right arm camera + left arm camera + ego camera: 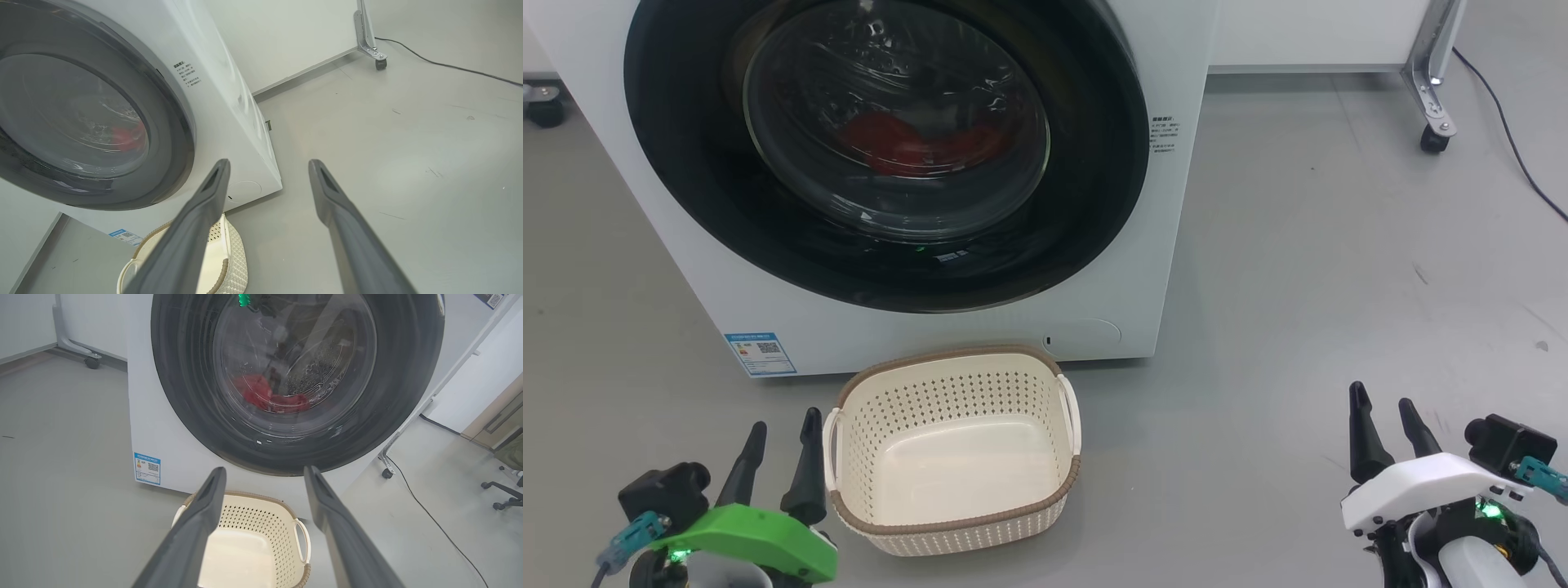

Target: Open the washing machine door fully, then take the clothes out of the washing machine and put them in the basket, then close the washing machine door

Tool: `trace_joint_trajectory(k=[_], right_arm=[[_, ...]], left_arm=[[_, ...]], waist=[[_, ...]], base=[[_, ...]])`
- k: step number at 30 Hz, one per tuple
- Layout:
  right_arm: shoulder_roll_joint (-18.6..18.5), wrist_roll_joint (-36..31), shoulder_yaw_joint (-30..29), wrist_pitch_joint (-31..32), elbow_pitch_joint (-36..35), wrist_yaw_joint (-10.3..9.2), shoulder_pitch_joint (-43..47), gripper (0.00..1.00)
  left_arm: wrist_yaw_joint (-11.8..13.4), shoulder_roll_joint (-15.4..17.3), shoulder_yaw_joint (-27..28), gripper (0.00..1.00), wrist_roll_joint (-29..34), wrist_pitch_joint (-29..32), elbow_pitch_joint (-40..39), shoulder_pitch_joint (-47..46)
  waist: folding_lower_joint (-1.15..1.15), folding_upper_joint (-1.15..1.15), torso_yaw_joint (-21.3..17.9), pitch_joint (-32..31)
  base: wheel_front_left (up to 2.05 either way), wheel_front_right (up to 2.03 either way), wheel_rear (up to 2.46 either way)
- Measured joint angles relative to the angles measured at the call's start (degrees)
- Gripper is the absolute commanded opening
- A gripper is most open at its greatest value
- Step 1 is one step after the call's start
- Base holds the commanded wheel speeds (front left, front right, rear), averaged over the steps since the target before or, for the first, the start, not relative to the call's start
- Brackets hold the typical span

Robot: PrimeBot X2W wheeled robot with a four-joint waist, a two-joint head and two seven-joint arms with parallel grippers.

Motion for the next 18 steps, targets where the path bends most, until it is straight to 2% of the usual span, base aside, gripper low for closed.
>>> trace_joint_trajectory(k=[18], right_arm=[[-0.32, -14.38, 3.66, -2.97, -0.24, -2.02, -0.01, 1.00]], left_arm=[[0.91, 0.02, -3.12, 1.00, 14.67, -3.23, -0.20, 0.02]], waist=[[0.00, 0.00, -0.01, -0.03]], base=[[0.00, 0.00, 0.00]])
